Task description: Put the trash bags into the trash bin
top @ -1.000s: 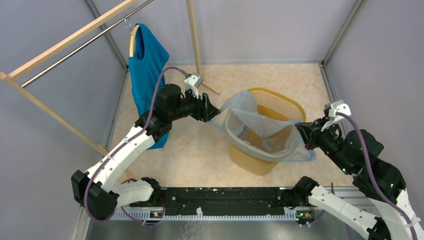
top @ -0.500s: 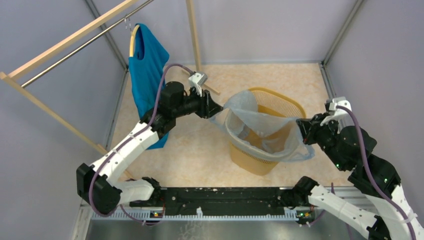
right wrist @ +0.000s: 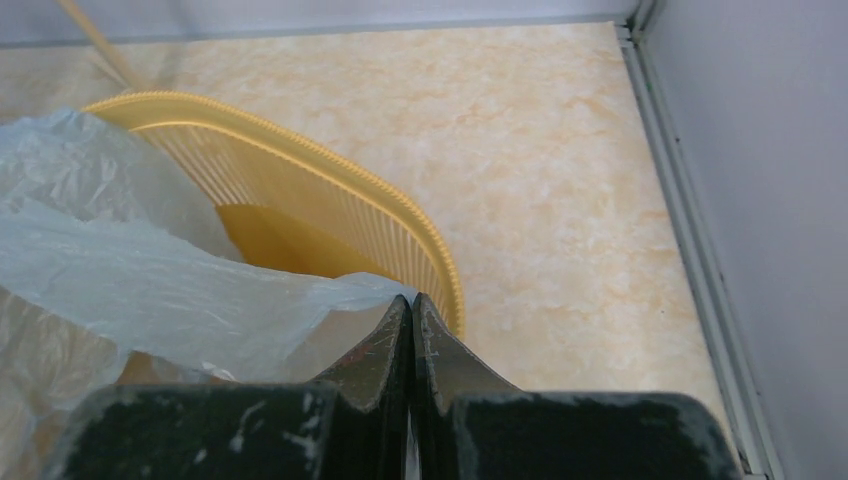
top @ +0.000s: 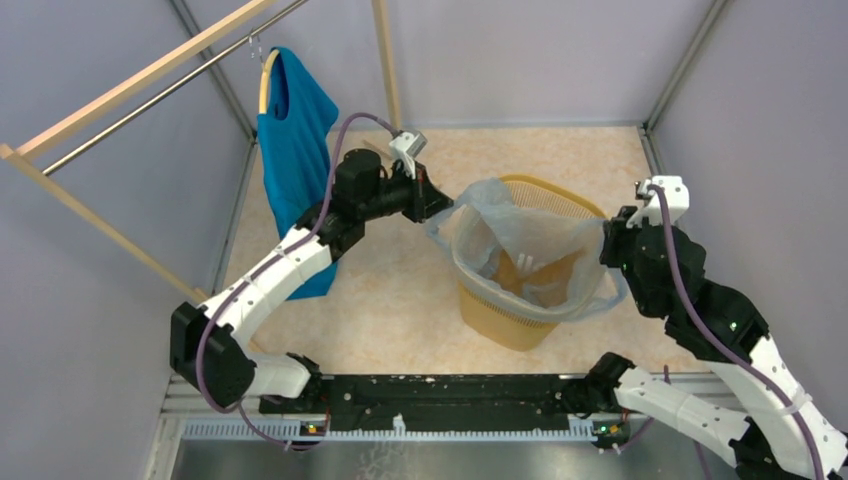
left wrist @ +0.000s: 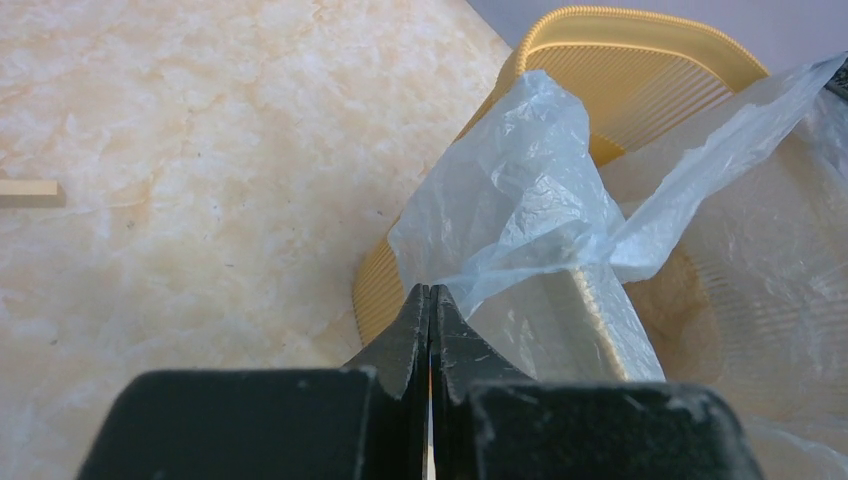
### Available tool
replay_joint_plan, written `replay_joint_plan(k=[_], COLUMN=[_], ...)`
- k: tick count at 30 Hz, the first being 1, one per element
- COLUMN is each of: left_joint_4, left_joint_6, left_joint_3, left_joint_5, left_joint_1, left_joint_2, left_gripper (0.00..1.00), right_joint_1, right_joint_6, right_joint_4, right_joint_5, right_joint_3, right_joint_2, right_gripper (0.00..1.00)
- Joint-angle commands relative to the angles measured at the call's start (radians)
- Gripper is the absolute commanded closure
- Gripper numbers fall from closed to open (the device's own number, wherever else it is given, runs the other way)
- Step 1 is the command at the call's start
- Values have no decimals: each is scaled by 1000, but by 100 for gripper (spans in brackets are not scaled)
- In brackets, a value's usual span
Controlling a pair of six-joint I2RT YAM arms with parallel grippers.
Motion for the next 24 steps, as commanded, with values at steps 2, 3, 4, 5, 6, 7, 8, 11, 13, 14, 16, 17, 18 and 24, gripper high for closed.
replay_joint_plan(k=[2,3,4,5,6,7,8,11,13,14,16,17,18,24], left_joint_4=[48,39,31,23,21,20,19,20,17,15,5,3,2,2], left_joint_6=[-24,-25,-26,-27,-30,-33,-36,-44,-50,-51,-53,-53,-51,-40], left_joint_3=[70,86,98,112,122,131,140,165,182,193,217,228,239,308], left_joint_5=[-25,-30,-34,-36,-34,-34,-36,-47,-48,-44,-39,-34,-27,16], left_joint_1=[5,5,5,4,4,5,5,5,5,5,6,5,6,8], left_joint_2=[38,49,61,73,83,93,105,134,156,167,190,199,210,267], left_gripper=[100,100,100,100,100,100,100,100,100,100,100,100,100,100], right_joint_1=[-3,-3,-3,-4,-3,-5,-5,-39,-108,-157,-254,-293,-323,-417], right_joint_6=[-29,-38,-44,-52,-58,-69,-81,-108,-108,-103,-89,-84,-78,-48], right_joint_4=[92,105,117,129,138,156,174,223,243,250,262,267,274,315], right_joint_5=[163,171,184,198,210,223,234,244,195,151,40,0,-28,-103], right_joint_3=[41,39,39,41,46,48,48,39,30,26,12,5,-1,-23], right_joint_2=[34,44,56,68,85,96,106,131,151,162,178,183,186,213], right_gripper=[100,100,100,100,100,100,100,100,100,100,100,100,100,100])
